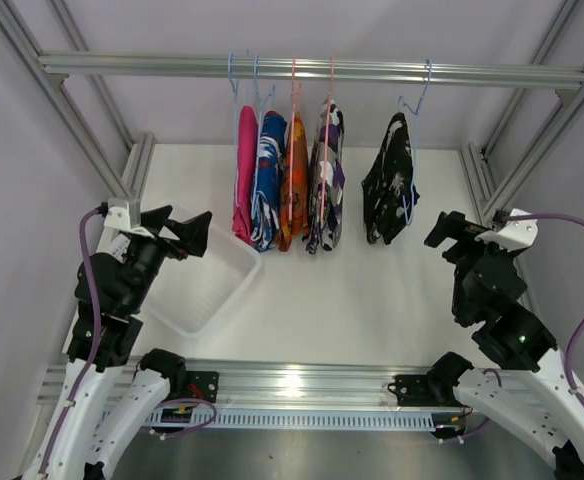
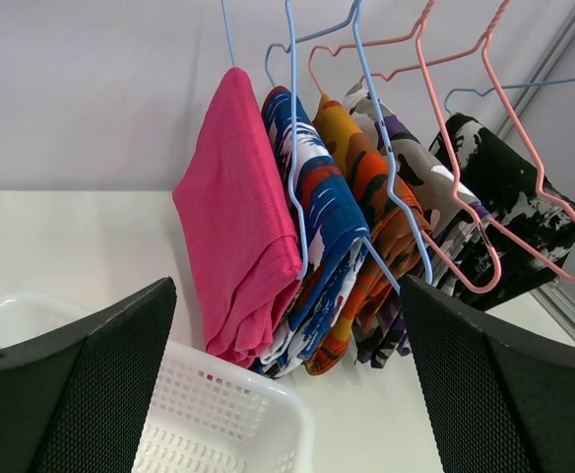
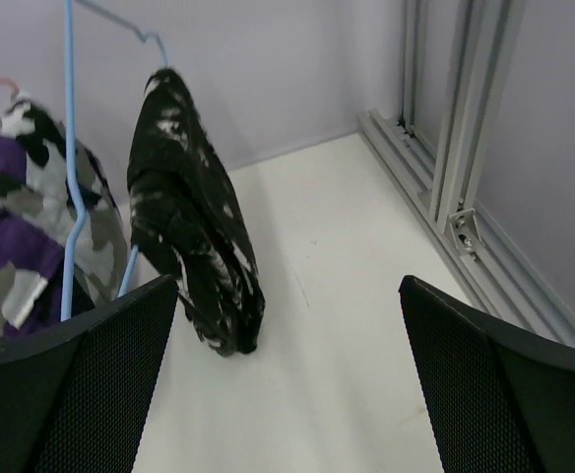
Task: Remove the trousers from the hanger
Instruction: Pick up the hanger from the clothesline.
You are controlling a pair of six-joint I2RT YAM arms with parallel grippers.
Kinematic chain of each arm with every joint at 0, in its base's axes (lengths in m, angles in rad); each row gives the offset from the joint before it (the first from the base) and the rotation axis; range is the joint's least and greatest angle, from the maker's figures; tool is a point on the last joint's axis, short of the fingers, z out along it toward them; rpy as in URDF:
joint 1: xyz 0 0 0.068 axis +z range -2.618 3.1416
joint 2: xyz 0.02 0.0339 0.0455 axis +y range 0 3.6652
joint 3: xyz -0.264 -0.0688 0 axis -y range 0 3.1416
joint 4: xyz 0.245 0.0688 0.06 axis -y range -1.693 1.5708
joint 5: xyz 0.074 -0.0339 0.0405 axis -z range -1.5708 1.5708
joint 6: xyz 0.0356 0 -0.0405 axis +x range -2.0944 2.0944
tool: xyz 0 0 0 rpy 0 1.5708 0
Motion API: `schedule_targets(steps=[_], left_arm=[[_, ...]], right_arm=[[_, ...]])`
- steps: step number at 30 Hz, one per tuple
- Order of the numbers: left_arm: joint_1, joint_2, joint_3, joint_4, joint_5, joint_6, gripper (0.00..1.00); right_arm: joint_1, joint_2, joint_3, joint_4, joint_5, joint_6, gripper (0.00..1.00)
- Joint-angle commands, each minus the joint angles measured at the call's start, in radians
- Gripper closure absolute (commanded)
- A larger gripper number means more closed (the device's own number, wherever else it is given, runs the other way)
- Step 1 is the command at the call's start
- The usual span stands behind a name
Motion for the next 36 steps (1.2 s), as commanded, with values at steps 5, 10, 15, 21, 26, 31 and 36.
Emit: schedule_targets(steps=[5,10,15,21,26,31,36], left_arm=[[0.011,-0.003,0.026,0.022,-0.002,-0.029,0.01],[0.012,-0.029,0.007,0.042,-0.030,-0.035,0.01],[0.012,-0.032,0.006,0.034,-0.135,-0.064,0.01],[0.012,-0.021,0.001,0.003,-0.234,-0.066,0.01],[0.014,0.037,0.019,-0.046,-0.286,-0.084,0.01],[0.023,0.123,0.050,-0.109,-0.318,-0.113,0.01],[0.044,0.207,0.090,-0.162,-0.267,-0.132,0.01]], right_arm=[[0.062,0.094,0.034,0.076,0.244,0.075,0.00],[0.075,0.125,0.123,0.029,0.177,0.089,0.00],[0.073,0.016,0.085,0.010,-0.127,-0.022,0.00],[0.073,-0.057,0.054,-0.037,-0.118,-0.063,0.01],[0.071,-0.031,0.042,-0.030,-0.101,-0.030,0.00],[0.056,0.013,0.051,-0.060,-0.072,-0.011,0.00],[0.050,0.029,0.052,-0.066,-0.098,0.010,0.01]])
